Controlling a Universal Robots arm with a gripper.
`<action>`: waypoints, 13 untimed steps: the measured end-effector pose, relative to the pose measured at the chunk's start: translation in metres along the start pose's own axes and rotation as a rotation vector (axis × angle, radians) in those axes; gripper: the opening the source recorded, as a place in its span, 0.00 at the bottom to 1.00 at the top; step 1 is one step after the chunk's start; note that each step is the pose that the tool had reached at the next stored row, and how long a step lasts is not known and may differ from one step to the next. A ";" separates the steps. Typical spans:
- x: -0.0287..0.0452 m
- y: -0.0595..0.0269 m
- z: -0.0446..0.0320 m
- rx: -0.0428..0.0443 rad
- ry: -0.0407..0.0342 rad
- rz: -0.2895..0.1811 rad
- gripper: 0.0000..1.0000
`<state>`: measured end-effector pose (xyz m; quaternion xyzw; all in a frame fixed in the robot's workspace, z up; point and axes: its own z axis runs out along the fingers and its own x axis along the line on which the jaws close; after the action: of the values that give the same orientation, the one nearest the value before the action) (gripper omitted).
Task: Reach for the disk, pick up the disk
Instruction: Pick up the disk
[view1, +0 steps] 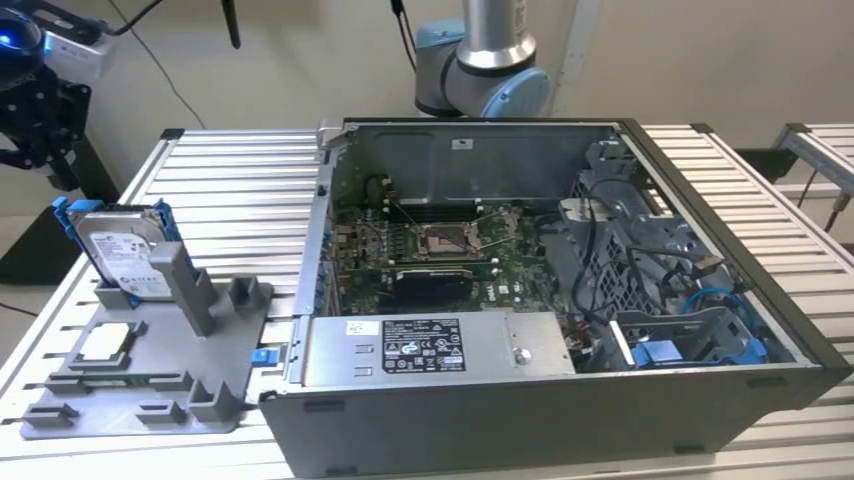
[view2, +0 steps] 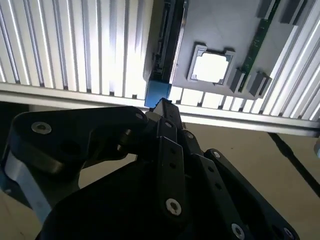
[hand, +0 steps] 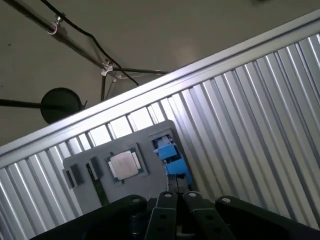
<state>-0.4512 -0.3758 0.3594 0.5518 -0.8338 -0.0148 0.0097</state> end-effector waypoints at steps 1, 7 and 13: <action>0.0000 0.0000 0.0001 0.0002 0.0009 -0.017 0.00; -0.0001 0.0000 0.0015 0.0038 0.0091 -0.114 0.00; -0.0004 -0.0009 0.0053 0.0151 0.0079 -0.167 0.00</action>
<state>-0.4504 -0.3757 0.3540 0.6194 -0.7850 -0.0070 0.0075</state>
